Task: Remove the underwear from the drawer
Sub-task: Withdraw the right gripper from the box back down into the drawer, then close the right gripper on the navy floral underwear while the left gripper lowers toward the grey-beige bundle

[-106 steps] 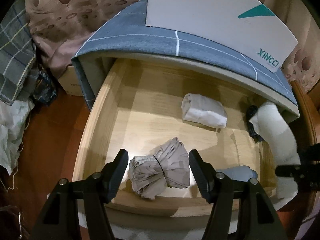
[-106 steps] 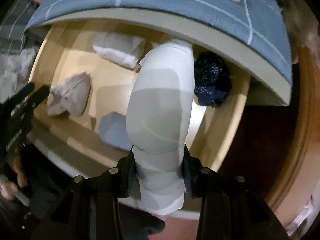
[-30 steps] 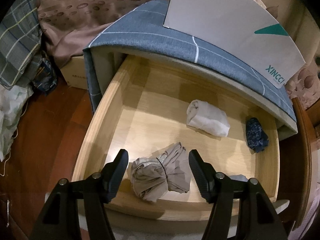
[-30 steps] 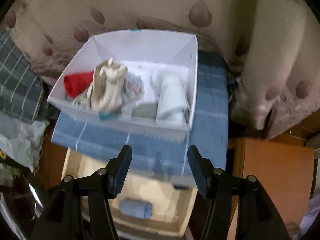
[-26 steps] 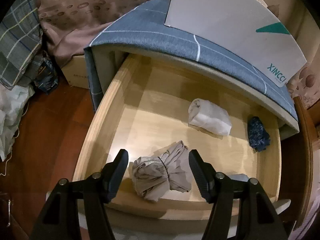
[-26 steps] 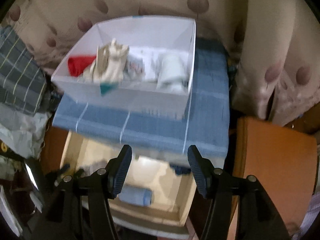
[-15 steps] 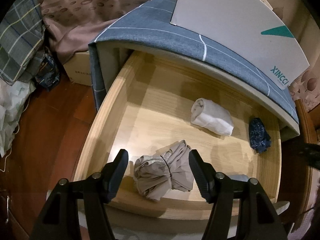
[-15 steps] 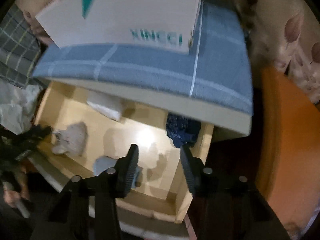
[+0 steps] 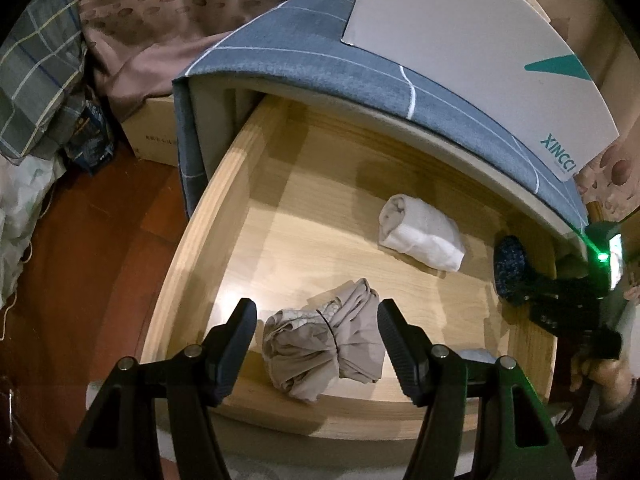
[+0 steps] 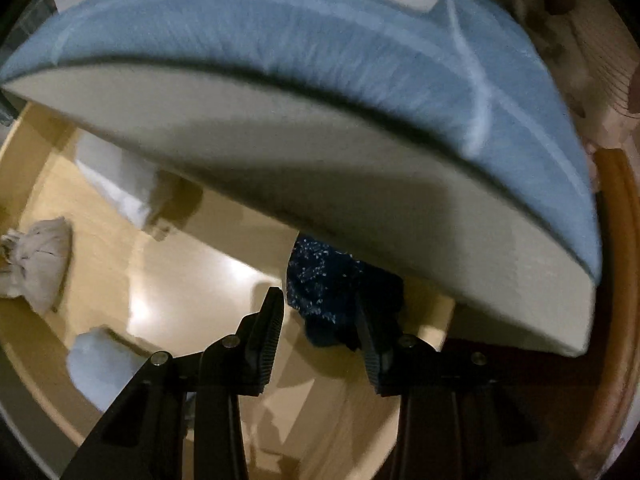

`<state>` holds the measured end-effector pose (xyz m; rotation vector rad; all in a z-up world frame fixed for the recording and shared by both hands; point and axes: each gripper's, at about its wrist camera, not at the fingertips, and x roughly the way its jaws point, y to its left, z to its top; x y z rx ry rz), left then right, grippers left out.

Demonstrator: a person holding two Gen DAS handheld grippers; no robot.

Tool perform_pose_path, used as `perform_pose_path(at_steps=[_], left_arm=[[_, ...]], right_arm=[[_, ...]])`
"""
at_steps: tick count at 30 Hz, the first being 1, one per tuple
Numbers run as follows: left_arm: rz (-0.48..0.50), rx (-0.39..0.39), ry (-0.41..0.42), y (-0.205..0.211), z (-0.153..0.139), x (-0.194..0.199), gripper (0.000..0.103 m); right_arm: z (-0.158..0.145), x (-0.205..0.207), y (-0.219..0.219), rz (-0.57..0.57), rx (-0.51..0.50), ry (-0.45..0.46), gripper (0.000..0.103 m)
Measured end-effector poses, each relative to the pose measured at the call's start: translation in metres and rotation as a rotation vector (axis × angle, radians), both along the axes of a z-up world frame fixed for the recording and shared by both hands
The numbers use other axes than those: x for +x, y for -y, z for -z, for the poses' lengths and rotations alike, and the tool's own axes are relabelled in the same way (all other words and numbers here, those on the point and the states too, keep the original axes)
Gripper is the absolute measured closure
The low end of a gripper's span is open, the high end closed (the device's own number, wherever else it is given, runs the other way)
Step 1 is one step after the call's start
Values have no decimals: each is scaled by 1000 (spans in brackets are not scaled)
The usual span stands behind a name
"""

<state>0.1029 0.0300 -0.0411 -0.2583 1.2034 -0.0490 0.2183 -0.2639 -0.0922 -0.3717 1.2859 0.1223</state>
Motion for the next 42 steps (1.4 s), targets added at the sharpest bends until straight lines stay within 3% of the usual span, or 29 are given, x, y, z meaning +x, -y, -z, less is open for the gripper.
perform_pose_path(at_steps=[6,11,19,29,34,40,42], left_arm=[[2,-3,3,1,0,0,39],[5,-1,8,2,-1,0,39],[-3,-23,9,-2,-2,0,39],[-1,-12,8,0,-1,0,39],[2,-11,-4,0,1,2,39],[-12,-14,-24,-2,3,2,39],[-10,-17,-35,-1,5,3,39]], right_arm=[[22,6,-6,-22,-83,-58,69],[25,5,-6,-8,-67,-96,85],[25,-13,13,149,143,-275,90],[27,-59,1,240,231,-419,91],[16,-60,0,263,249,-400,84],[-3,-55,-4,288,219,-311,60],[3,-45,-2,302,217,-304,59]])
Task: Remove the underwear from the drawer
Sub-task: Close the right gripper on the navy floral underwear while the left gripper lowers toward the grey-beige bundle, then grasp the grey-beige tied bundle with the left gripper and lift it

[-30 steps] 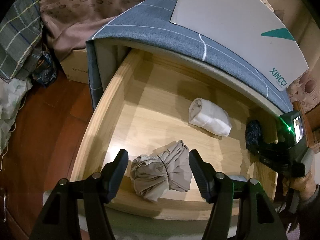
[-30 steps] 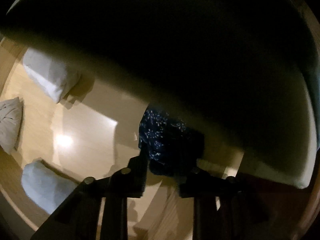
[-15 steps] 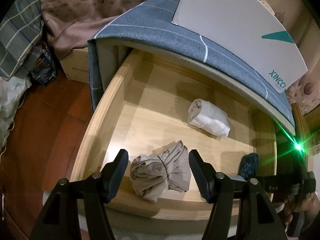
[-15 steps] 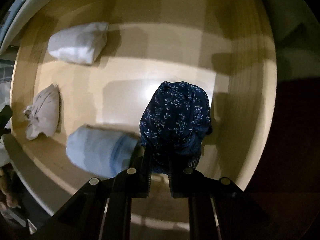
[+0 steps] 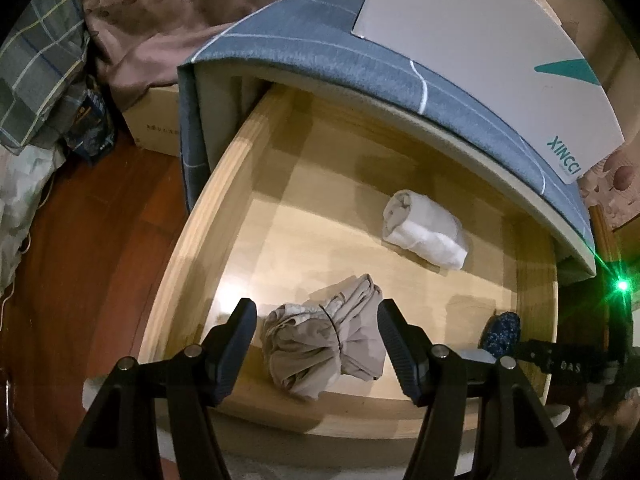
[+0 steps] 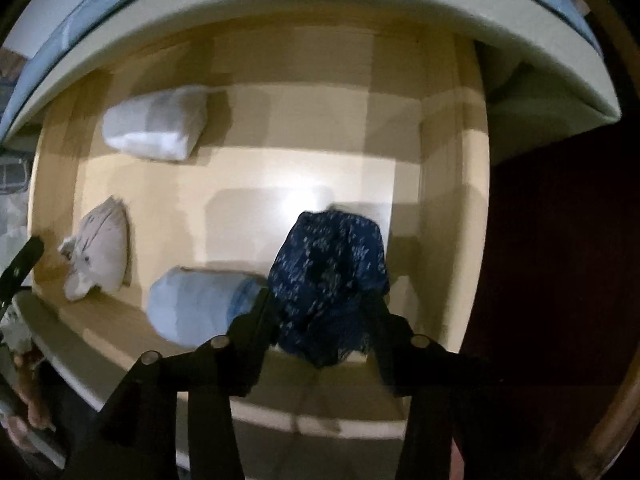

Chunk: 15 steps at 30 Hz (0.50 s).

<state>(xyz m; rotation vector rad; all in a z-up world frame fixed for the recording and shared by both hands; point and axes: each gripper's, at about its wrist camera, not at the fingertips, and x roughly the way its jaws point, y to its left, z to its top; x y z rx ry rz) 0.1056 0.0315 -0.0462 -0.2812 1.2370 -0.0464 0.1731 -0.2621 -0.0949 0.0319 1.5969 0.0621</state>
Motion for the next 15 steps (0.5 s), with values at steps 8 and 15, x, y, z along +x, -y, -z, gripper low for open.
perform_pose_path(at_steps=[8,15], left_arm=[[6,-19,-43,1,8,0,39],[-5,-40,-82,1,15,3,39]], right_arm=[[26,14,-26,-32,-81,-19,51],[37,15,-36,-80,-119,-66,68]])
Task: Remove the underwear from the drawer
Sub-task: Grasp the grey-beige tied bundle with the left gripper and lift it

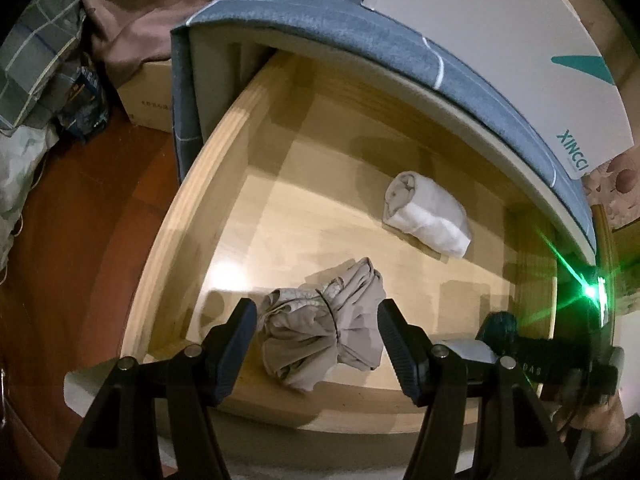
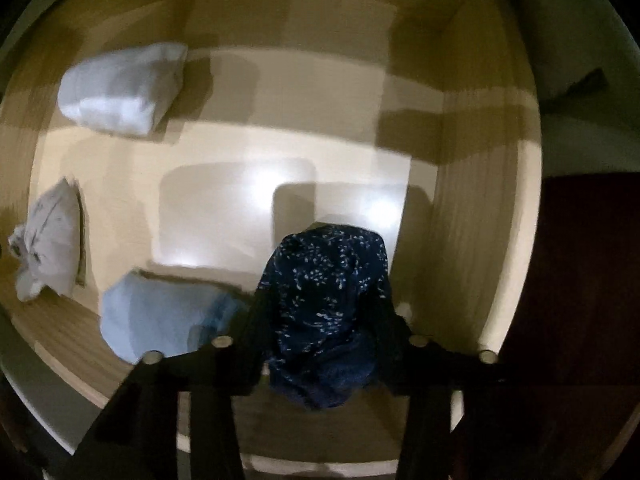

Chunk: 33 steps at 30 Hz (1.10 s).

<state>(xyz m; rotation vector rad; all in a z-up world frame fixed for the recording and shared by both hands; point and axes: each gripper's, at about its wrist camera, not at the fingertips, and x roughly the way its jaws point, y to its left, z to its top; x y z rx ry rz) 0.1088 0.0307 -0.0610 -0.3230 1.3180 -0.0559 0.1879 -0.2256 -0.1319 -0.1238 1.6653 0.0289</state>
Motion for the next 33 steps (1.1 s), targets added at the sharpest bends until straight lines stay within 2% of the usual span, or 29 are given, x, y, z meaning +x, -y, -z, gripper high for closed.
perform_pose_path(at_steps=[2,6,10,14,18,22,28,33], left_arm=[[14,7,-27,3,4,1,39],[54,16,-56,12,9,2,38],[100,11,-96,18,15,5,38],[220,75,-120,26,15,11,38],[348,59,-139,29,7,21,38],[519,153,-139,42,2,30,38],[712,165,-213,61,10,35,38],[788,184,-302,71,30,40,37]], right_arm=[[3,0,1,2,6,-22,73],[4,-8,-2,-11,3,-29,74],[-5,-4,0,-7,11,4,74],[-7,-22,-1,-8,16,28,73],[-2,-34,12,7,56,31,73],[1,-27,31,6,57,34,73],[0,-30,24,12,60,41,73],[-2,-34,20,12,60,43,73]])
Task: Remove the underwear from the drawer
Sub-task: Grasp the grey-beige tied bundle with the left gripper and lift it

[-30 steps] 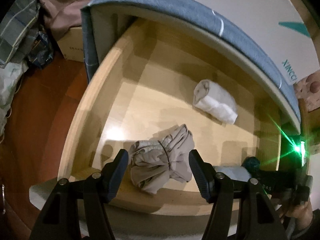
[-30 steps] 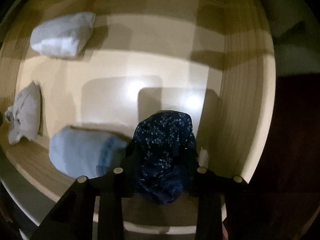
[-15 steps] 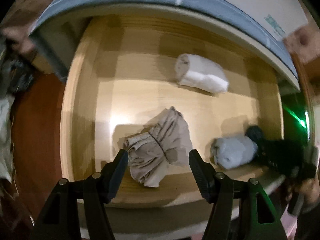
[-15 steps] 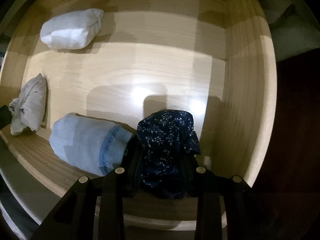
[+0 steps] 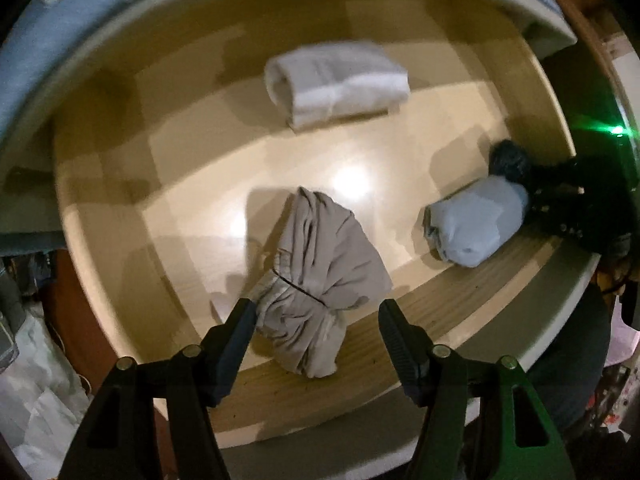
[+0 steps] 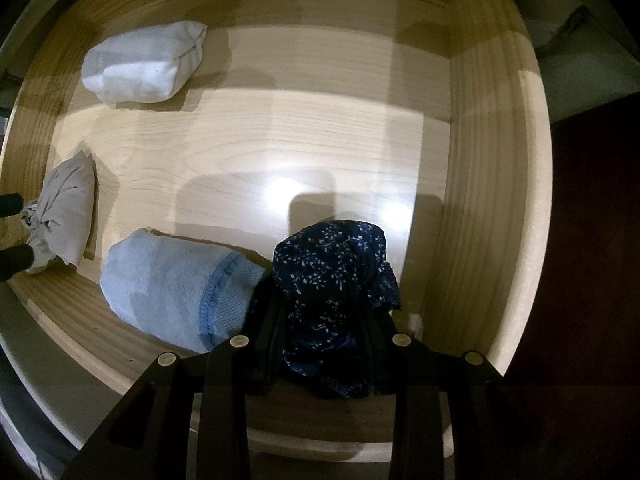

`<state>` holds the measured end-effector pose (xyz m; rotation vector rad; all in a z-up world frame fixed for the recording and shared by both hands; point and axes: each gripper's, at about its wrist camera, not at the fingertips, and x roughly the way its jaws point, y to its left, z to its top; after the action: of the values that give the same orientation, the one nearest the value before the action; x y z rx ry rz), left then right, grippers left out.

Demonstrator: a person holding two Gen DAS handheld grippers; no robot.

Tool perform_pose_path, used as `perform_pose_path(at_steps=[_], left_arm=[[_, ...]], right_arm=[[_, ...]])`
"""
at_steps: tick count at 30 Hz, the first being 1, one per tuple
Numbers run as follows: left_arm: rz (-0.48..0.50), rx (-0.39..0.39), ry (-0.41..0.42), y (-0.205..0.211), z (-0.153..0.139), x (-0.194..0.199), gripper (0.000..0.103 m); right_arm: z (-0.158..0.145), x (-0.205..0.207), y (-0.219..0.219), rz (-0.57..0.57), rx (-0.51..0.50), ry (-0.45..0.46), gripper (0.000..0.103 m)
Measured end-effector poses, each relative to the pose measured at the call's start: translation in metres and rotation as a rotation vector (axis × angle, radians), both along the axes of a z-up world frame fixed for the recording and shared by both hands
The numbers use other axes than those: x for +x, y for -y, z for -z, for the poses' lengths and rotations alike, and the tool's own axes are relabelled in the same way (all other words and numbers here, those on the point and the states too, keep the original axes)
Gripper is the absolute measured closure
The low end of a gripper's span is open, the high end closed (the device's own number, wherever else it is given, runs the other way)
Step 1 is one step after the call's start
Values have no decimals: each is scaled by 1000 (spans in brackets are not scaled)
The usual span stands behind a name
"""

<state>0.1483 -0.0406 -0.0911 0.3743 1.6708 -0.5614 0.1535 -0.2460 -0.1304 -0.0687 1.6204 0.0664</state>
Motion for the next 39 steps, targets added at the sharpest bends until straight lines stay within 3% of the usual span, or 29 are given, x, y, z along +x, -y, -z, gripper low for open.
perform_pose_path(at_steps=[7,17,29,33,39], left_arm=[[15,29,0,8,19,9,31],[-99,14,-34,0,38,12,29],[-210,96,-36,-5,48,12,28],[-270,74,-36,-13,46,16,31],[-358,30,-5,-38,31,23,48]], right_arm=[[0,0,1,-1,-2,0,73],[-1,2,1,-10,-3,5,74],[0,5,1,-8,-8,7,74],[0,7,2,-6,-10,9,74],[0,8,2,-9,-10,9,74]])
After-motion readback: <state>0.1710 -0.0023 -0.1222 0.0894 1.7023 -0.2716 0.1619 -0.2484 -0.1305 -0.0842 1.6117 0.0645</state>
